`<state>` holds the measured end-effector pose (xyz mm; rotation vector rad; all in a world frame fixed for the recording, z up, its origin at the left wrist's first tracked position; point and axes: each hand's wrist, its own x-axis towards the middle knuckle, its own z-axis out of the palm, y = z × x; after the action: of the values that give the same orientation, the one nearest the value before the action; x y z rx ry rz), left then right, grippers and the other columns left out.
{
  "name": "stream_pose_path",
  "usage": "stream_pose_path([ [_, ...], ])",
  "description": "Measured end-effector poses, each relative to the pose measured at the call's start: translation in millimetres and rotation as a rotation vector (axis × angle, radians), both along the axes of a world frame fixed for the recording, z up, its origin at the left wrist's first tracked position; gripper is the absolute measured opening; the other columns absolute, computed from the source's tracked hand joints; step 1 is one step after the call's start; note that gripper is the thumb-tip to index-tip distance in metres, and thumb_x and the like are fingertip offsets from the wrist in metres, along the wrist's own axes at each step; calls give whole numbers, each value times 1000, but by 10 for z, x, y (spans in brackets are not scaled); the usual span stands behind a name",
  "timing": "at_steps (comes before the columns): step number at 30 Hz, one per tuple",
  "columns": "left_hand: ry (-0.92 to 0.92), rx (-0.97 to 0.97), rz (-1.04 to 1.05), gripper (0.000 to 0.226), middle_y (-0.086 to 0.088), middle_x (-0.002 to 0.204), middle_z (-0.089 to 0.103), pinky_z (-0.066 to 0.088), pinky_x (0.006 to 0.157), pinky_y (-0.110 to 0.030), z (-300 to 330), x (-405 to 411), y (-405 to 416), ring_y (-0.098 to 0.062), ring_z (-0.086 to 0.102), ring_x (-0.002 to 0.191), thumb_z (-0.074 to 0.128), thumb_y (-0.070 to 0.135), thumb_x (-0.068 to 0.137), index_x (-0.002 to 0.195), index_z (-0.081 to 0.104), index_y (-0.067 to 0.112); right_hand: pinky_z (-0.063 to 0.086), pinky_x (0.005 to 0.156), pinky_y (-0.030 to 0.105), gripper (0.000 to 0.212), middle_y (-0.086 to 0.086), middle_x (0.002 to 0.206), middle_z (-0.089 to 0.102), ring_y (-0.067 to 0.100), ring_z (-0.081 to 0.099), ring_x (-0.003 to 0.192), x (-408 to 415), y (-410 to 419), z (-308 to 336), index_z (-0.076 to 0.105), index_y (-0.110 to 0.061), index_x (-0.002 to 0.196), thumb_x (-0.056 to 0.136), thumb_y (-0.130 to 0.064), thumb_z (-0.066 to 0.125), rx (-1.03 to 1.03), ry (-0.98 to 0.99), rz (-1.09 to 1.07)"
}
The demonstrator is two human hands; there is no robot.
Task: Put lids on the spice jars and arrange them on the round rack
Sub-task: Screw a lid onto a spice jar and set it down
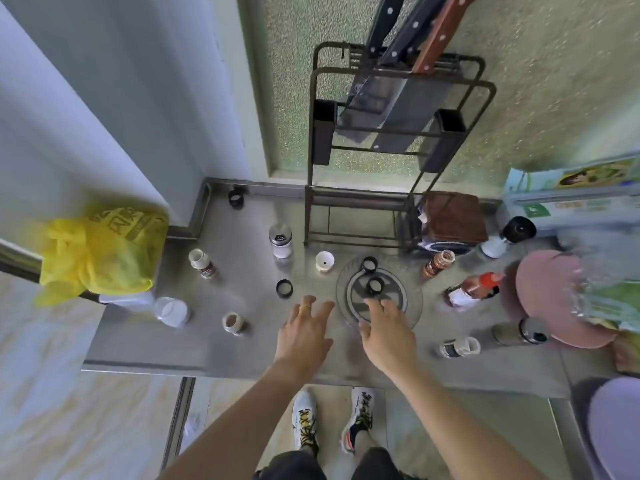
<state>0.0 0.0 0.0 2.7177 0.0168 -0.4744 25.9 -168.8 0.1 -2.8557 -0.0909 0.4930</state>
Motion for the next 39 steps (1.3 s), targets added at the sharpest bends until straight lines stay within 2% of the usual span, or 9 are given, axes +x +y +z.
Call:
stream_pose_path([
  [4,101,56,-13,66,-2,141,44,56,87,-42,-120,159,-2,-26,54,124,75,32,84,140,39,33,53,89,43,46,14,141,47,35,54,122,339,-10,-176,44,-23,143,99,-27,55,-76,-27,12],
  [11,106,119,-14,40,2,120,57,53,79,-36,-327,261,-42,-22,59,108,71,27,87,123,54,24,54,90,42,41,14,143,44,34,55,121,741,-16,-417,51,-21,137,97,-12,55,-167,-42,70],
  [17,114,51,26,24,-3,107,58,53,76,-36,-475,326,-64,-26,58,101,65,11,84,107,60,17,55,86,40,43,13,136,48,32,55,117,845,-81,-635,53,-21,132,92,-9,63,-168,-25,86],
  [20,59,-7,78,17,-3,99,61,45,72,-29,-532,337,-66,-25,60,96,58,8,87,102,60,15,53,83,37,44,11,130,50,31,54,113,846,-108,-662,53,-20,130,89,-6,63,-136,-38,92],
  [24,17,-91,195,19,-1,98,65,37,71,-26,-441,356,-77,-23,59,93,61,13,86,105,59,16,49,82,34,36,6,119,53,28,58,106,819,-127,-581,57,-19,118,86,-6,67,71,-35,13],
  [30,-67,-316,432,26,7,92,67,40,66,-25,-155,369,-26,-17,60,83,74,15,69,92,63,23,49,98,32,43,1,118,61,18,57,114,772,-68,-130,62,-29,120,81,-20,76,494,66,-153],
  [32,-130,-362,447,29,10,92,68,43,68,-23,-47,355,-3,-13,61,83,77,19,66,91,66,29,54,94,35,37,-7,109,68,13,63,107,731,-45,90,70,-31,111,76,-20,77,603,49,-179],
  [35,-243,-447,410,33,10,94,67,47,74,-21,145,318,25,-12,65,84,78,17,63,93,71,30,58,88,25,36,-15,104,73,1,68,96,633,15,488,73,-29,108,76,-12,78,764,70,-176],
  [39,-321,-538,365,37,11,95,65,55,80,-30,407,235,77,-10,66,88,72,21,63,97,72,35,57,82,20,41,-13,103,74,5,70,92,507,38,922,71,-24,110,77,-1,77,893,-3,-47],
])
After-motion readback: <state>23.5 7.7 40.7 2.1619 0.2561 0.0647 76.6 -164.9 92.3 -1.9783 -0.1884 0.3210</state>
